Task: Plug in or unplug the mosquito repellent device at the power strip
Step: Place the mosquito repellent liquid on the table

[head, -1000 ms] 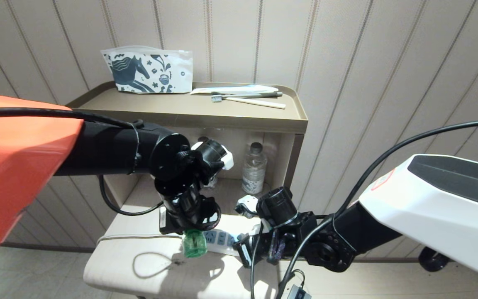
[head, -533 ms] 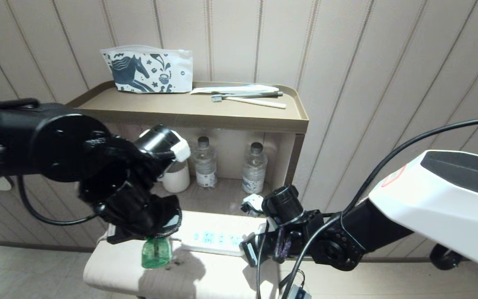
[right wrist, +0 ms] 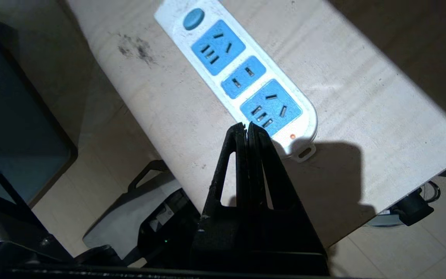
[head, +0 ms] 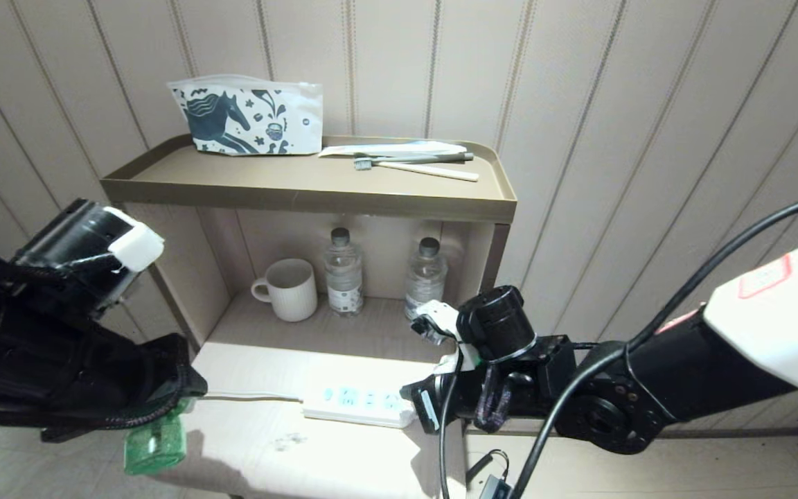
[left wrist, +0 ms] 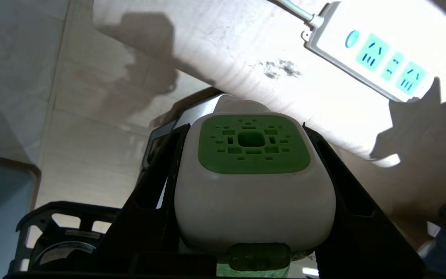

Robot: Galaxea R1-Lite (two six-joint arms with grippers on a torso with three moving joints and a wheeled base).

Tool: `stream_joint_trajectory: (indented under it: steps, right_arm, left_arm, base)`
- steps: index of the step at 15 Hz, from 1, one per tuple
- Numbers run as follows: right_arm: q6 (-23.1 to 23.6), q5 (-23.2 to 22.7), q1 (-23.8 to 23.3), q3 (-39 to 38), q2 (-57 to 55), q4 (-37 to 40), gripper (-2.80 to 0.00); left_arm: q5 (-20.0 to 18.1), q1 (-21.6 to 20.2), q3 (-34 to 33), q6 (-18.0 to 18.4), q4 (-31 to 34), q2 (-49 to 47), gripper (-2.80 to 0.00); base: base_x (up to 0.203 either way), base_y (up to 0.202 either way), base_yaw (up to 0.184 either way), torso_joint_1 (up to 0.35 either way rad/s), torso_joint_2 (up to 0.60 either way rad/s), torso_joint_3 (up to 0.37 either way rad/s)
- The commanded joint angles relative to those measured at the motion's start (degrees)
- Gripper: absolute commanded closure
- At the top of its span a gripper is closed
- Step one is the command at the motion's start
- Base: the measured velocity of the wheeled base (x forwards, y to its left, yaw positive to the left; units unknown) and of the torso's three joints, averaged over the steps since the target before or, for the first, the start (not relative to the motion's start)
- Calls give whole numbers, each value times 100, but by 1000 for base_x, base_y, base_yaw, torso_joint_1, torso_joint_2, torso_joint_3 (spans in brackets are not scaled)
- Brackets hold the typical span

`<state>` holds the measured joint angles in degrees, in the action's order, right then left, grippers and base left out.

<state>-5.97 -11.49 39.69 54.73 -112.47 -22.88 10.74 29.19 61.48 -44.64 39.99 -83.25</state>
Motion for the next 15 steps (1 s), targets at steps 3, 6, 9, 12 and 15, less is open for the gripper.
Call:
stream_joint_trajectory:
  steps: [3,6,9,12,15]
  right_arm:
    - [5,95,3,-445,1355,48,0]
    - [12,269,-4,-890,2579,494,0]
    - [16,760,-30,-1137,4186,1505,0]
    - [15,1543,-52,-1313,5975,2883,0]
    - [21,2523,-433,-1718,7639,3934,0]
  left_arm:
    - [25,-71,-437,97,-158,568,0]
    - [25,-71,-557,287,-454,675,0]
    - [33,-80,-729,452,-649,1075,0]
    - [50,-212,-760,553,-566,1628,0]
    - [70,-897,-935,886,-526,2225,0]
  base:
    - [0,0,0,0,0,0]
    - [0,0,0,0,0,0]
    - [0,0,0,0,0,0]
    - [0,0,0,0,0,0]
    - [0,0,0,0,0,0]
